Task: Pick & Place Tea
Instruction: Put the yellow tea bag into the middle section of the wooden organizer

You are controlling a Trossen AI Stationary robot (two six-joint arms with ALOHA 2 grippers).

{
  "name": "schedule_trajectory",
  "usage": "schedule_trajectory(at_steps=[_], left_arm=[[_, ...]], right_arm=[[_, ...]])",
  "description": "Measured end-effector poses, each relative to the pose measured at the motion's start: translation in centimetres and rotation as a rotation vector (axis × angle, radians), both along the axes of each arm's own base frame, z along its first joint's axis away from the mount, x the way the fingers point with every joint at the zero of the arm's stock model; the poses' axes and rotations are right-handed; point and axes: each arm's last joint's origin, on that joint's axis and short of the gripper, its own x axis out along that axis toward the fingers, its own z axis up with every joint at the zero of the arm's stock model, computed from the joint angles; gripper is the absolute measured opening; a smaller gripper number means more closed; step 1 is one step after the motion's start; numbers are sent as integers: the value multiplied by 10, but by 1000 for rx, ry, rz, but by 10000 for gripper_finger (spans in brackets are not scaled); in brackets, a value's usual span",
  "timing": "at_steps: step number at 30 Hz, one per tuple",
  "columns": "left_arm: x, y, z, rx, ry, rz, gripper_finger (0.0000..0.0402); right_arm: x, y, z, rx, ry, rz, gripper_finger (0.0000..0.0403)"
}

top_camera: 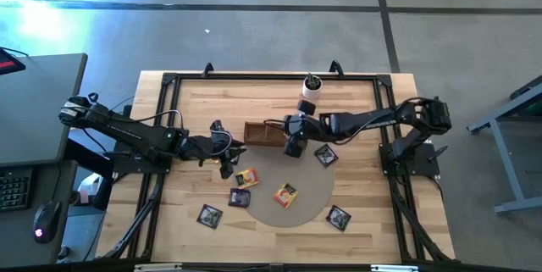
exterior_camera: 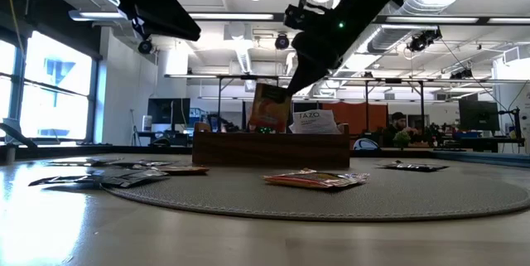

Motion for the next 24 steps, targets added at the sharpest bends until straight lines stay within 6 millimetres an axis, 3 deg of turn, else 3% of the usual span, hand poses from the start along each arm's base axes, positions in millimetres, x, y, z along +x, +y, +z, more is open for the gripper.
schedule_trajectory(at_steps=[12,24], left_arm=[[0,0,-1,2,7,0,85],[0,0,-1,4,7,3,85]], right_arm=[[-2,-14,-1,-31,35,8,6],[-2,-14,0,-83,65,58,66]])
